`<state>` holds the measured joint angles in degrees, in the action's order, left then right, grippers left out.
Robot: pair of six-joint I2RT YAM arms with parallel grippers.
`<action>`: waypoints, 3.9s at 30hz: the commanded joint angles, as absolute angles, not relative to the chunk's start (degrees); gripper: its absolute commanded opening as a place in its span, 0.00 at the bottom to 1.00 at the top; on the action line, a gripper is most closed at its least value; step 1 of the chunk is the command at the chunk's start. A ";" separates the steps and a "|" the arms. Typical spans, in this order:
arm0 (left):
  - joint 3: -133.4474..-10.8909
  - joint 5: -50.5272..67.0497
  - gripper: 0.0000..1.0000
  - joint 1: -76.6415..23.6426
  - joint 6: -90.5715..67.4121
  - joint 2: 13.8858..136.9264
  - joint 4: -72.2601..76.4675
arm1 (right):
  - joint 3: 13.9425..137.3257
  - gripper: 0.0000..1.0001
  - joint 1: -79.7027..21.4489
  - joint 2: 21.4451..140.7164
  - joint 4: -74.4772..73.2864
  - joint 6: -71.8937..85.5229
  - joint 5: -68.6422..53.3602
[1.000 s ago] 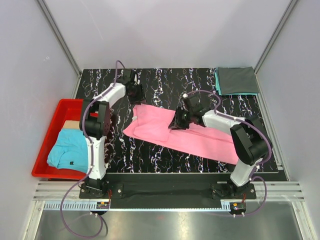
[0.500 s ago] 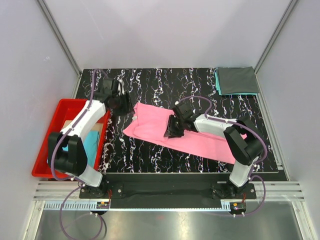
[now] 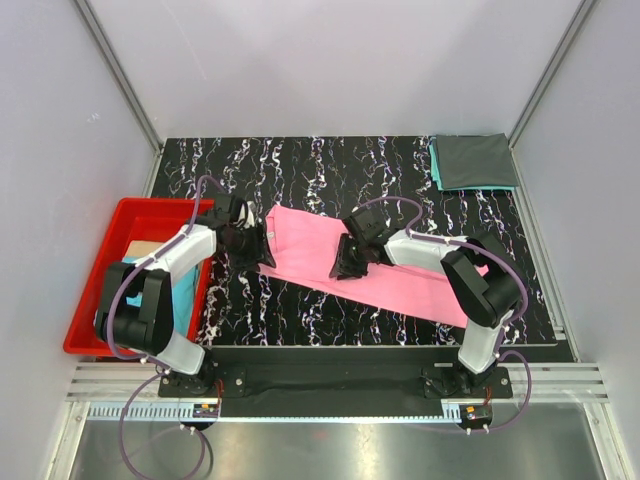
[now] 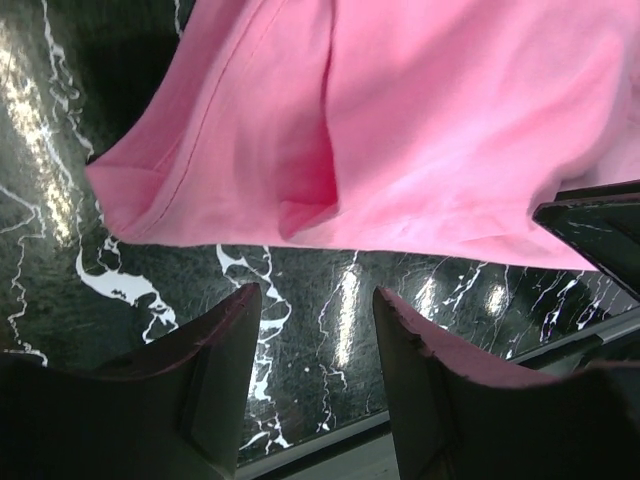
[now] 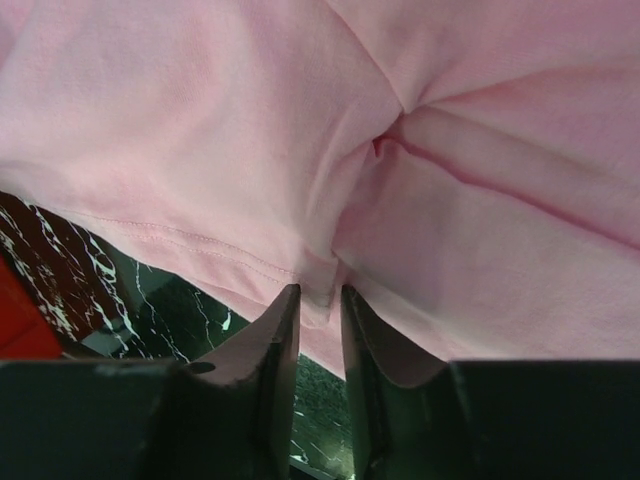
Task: Fold and stack the t-shirts
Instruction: Fold the tshirt
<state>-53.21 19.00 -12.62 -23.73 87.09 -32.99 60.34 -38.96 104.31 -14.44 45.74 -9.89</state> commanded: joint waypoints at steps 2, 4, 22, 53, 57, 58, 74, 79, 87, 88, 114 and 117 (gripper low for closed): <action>-54.22 20.30 0.54 -12.30 -21.71 87.01 -28.83 | 60.21 0.25 -39.81 104.85 -12.57 47.37 -8.88; -54.67 20.22 0.54 -12.30 -21.80 87.97 -28.65 | 60.29 0.11 -39.81 104.77 -12.31 47.55 -9.32; -57.39 23.81 0.54 -12.39 -20.83 92.90 -24.79 | 60.03 0.00 -39.73 103.01 -10.37 47.99 -11.51; -56.77 25.84 0.53 -13.09 -21.10 95.45 -23.29 | 59.41 0.00 -39.81 102.39 -8.79 48.34 -13.36; -56.87 27.51 0.53 -13.18 -21.18 94.40 -23.73 | 59.33 0.00 -39.73 102.13 -8.88 48.25 -13.45; -56.60 28.55 0.53 -13.18 -21.36 93.96 -24.60 | 59.41 0.00 -39.81 102.04 -9.14 48.16 -13.53; -53.70 32.52 0.53 -13.10 -24.96 88.24 -29.62 | 58.27 0.00 -39.73 97.82 -10.81 48.69 -13.27; -52.03 35.77 0.52 -13.10 -28.82 88.15 -25.67 | 57.65 0.00 -39.73 96.24 -10.63 48.96 -13.45; -54.58 28.92 0.52 -13.10 -26.54 88.68 -30.85 | 57.66 0.00 -39.73 93.08 -9.41 50.45 -15.82; -54.75 27.09 0.52 -13.10 -26.72 88.42 -31.46 | 57.66 0.00 -39.64 92.38 -9.40 50.62 -15.82; -48.16 27.07 0.56 -11.60 -25.93 85.60 -22.42 | 55.37 0.00 -38.06 96.06 -6.68 50.63 -15.47; -48.25 27.68 0.57 -12.13 -25.23 86.92 -19.35 | 55.37 0.00 -37.62 96.15 -6.33 50.36 -15.99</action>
<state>-48.18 25.39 -11.46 -26.74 86.30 -26.59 54.76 -38.28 96.09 -8.49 51.22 -14.72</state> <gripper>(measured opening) 0.564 0.011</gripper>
